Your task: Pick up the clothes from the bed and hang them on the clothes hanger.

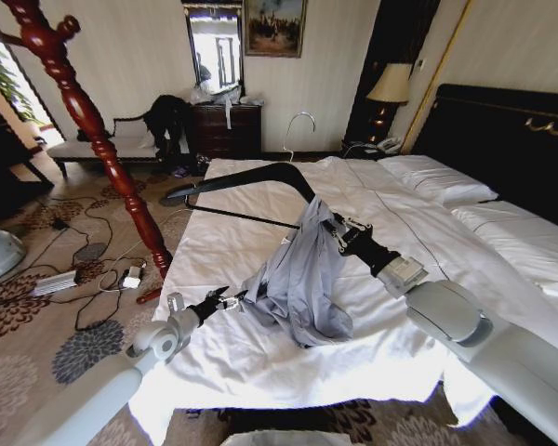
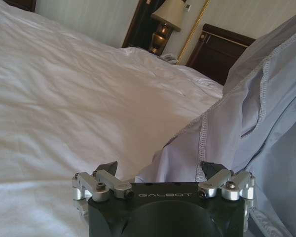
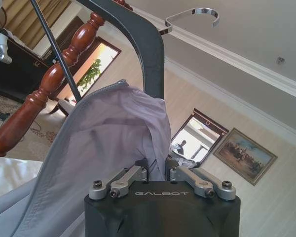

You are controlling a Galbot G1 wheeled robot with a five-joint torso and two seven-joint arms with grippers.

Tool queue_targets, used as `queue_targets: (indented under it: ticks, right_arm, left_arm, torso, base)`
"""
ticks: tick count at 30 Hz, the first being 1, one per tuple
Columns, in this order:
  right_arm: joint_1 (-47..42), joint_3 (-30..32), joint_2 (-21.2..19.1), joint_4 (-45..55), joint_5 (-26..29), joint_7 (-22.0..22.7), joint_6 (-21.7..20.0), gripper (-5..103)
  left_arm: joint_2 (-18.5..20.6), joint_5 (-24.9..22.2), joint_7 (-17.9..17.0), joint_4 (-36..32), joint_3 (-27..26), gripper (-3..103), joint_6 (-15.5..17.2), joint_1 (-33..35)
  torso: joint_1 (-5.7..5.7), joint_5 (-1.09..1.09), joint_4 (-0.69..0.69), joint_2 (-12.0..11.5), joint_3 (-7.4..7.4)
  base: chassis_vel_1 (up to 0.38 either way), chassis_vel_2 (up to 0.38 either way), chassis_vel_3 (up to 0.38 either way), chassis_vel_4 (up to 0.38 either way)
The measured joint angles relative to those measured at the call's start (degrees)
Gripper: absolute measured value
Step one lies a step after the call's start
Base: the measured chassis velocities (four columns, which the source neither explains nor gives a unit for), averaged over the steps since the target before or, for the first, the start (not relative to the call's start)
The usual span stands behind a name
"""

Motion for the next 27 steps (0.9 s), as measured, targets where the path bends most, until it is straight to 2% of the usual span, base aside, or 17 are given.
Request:
queue_targets:
  ticks: [5,6,9,13,15,18,20,21,24,27]
  right_arm:
    - [-0.01,-0.03,0.28,-0.08,-0.08,0.04,0.06,15]
    - [-0.01,-0.18,0.43,-0.11,-0.26,0.04,0.09,15]
    - [-0.02,-0.40,0.69,-0.11,-0.82,0.03,0.15,15]
    - [-0.38,-0.46,0.99,0.00,-1.15,-0.02,0.23,15]
    - [-0.38,-0.46,1.00,0.05,-1.03,-0.02,0.23,15]
    - [-0.21,-0.44,0.96,0.80,0.13,0.09,-0.06,15]
    - [-0.14,-0.44,0.92,1.01,0.24,0.09,-0.12,15]
    - [-0.09,-0.39,0.81,1.36,0.32,0.11,-0.20,15]
    - [-0.16,-0.33,0.63,1.58,0.32,0.11,-0.22,15]
    - [-0.38,-0.29,0.64,1.74,0.35,0.15,-0.30,15]
  left_arm:
    - [-0.58,0.12,-0.06,1.98,1.91,92,-0.10,-2.79]
    - [-0.94,0.24,-0.03,2.78,2.81,82,-0.16,-3.87]
    - [-1.65,0.36,-0.02,3.91,4.04,77,-0.26,-5.37]
    - [-3.31,0.38,-0.08,5.53,6.47,55,-0.37,-7.78]
    - [-3.47,0.38,-0.10,5.71,6.79,55,-0.37,-8.01]
    - [-4.17,0.57,-0.14,6.91,8.42,39,-0.37,-9.14]
    - [-4.42,0.71,-0.15,7.15,8.73,39,-0.37,-9.28]
    - [-4.91,0.84,-0.20,7.43,9.09,27,-0.37,-9.46]
    - [-5.54,0.89,-0.32,7.62,9.30,23,-0.37,-9.70]
    - [-6.22,0.86,-0.73,7.87,9.44,6,-0.37,-10.16]
  torso:
    - [0.00,0.00,0.00,0.00,0.00]
    - [0.00,0.00,0.00,0.00,0.00]
    - [0.00,0.00,0.00,0.00,0.00]
    - [0.00,0.00,-0.01,0.00,0.00]
    - [0.00,0.00,-0.01,0.00,0.00]
    - [0.00,0.00,0.00,0.00,0.00]
    - [0.00,0.00,0.00,0.00,0.00]
    - [0.00,-0.01,0.01,0.00,0.00]
    - [0.00,-0.01,0.00,0.00,0.00]
    - [0.00,0.00,0.00,0.00,0.00]
  base:
    - [0.000,0.000,0.000,0.000]
    - [0.000,0.000,0.000,0.000]
    - [0.000,0.000,0.000,0.000]
    - [0.000,0.000,0.000,0.000]
    - [0.000,0.000,0.000,0.000]
    - [0.000,0.000,0.000,0.000]
    - [0.000,0.000,0.000,0.000]
    - [0.000,0.000,0.000,0.000]
    - [0.000,0.000,0.000,0.000]
    - [0.000,0.000,0.000,0.000]
